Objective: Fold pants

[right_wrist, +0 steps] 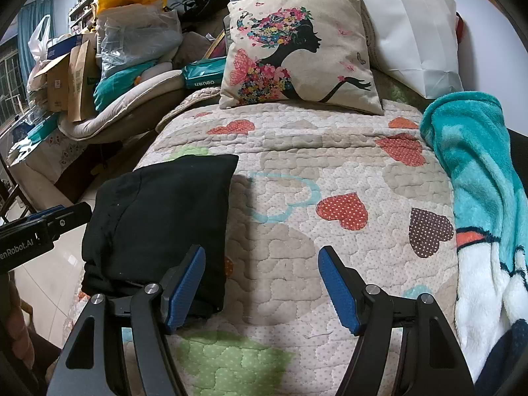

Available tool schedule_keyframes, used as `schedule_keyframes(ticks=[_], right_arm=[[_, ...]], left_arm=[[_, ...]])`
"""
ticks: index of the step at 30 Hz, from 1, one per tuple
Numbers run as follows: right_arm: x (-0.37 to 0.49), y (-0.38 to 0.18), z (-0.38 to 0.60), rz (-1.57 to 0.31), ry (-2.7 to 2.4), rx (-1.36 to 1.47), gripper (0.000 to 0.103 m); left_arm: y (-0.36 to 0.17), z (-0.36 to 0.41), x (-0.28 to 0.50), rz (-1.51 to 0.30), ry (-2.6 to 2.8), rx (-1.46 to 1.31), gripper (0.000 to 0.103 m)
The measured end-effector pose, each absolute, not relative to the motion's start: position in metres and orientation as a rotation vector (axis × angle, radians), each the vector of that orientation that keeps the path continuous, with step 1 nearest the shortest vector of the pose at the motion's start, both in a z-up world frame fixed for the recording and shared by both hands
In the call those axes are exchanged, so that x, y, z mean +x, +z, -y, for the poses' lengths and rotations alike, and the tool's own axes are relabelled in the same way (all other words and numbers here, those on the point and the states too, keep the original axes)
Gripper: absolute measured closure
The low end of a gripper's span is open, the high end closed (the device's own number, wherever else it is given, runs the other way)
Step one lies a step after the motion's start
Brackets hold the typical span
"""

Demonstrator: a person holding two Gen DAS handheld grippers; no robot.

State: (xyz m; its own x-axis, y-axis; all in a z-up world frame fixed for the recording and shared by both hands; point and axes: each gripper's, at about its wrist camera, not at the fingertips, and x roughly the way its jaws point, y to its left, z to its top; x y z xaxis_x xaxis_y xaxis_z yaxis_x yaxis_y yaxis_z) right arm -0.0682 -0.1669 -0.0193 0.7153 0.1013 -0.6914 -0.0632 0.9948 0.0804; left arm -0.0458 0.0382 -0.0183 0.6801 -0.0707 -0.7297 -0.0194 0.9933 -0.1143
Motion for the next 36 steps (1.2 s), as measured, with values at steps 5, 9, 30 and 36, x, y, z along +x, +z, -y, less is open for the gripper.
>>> schedule_keyframes(ticks=[5,9,30,36], right_arm=[[-0.068,-0.019,0.167,-0.768,0.091,0.05,0.027],[-0.071,-0.018,0.169,-0.759,0.081,0.046,0.027],[-0.104,0.004,0.155,-0.706,0.053,-0.01,0.026],[-0.11,0.009,0.151,-0.699,0.049,-0.012,0.025]], left_arm=[[-0.018,-0.037,-0.046,-0.821,-0.028,-0.116,0.042],[-0.018,-0.038,-0.047,-0.815,-0.031,-0.112,0.042],[0.006,-0.043,-0.065,-0.707,-0.025,-0.087,0.036],[0.013,-0.045,-0.07,-0.673,-0.038,-0.1,0.034]])
